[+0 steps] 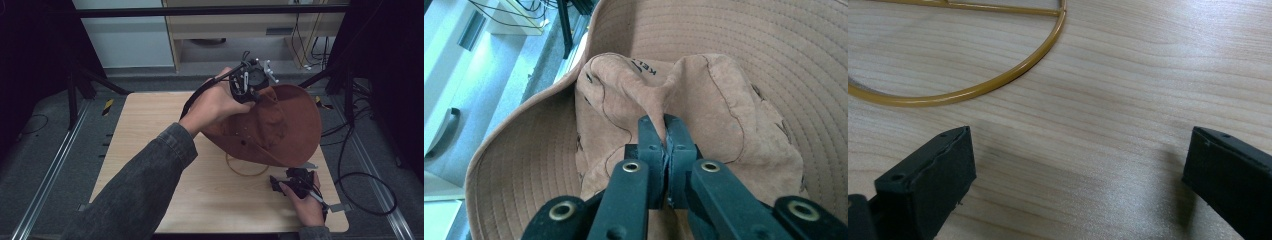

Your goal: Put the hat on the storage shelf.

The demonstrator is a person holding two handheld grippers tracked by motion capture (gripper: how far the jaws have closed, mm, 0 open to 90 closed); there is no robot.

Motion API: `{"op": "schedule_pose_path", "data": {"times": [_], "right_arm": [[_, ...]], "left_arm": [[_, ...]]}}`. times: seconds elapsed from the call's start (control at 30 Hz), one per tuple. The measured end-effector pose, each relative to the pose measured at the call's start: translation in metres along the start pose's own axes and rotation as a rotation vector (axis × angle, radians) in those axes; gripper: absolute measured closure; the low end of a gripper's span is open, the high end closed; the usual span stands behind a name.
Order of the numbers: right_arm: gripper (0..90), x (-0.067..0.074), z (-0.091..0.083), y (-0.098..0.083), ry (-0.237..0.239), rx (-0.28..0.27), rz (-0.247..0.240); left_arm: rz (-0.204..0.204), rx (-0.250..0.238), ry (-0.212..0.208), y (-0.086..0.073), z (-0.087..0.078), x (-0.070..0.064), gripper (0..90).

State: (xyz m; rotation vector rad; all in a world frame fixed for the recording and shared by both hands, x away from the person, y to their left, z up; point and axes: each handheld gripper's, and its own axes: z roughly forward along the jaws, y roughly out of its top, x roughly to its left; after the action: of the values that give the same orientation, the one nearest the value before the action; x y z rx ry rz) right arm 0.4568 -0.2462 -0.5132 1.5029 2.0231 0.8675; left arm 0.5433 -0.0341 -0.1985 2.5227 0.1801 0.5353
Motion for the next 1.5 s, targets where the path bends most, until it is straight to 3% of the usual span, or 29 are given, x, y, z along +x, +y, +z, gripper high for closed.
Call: {"op": "schedule_pose_path", "data": {"times": [0.8, 1.1, 1.5], "right_arm": [[0.4, -0.0002, -0.0001, -0.0001, -0.002, 0.002, -0.003], [0.4, -0.0001, -0.0001, 0.0000, -0.001, 0.001, -0.001], [0.4, 0.0004, 0.0002, 0.0001, -0.001, -0.001, 0.004]], "left_arm": [[-0.003, -0.004, -0.002, 0.0005, 0.0073, -0.0027, 85.7], [-0.025, -0.028, 0.019, -0.0041, 0.0074, -0.0003, 75.1], [-0.022, -0.059, 0.027, -0.0045, 0.0006, -0.0033, 65.3]]}}
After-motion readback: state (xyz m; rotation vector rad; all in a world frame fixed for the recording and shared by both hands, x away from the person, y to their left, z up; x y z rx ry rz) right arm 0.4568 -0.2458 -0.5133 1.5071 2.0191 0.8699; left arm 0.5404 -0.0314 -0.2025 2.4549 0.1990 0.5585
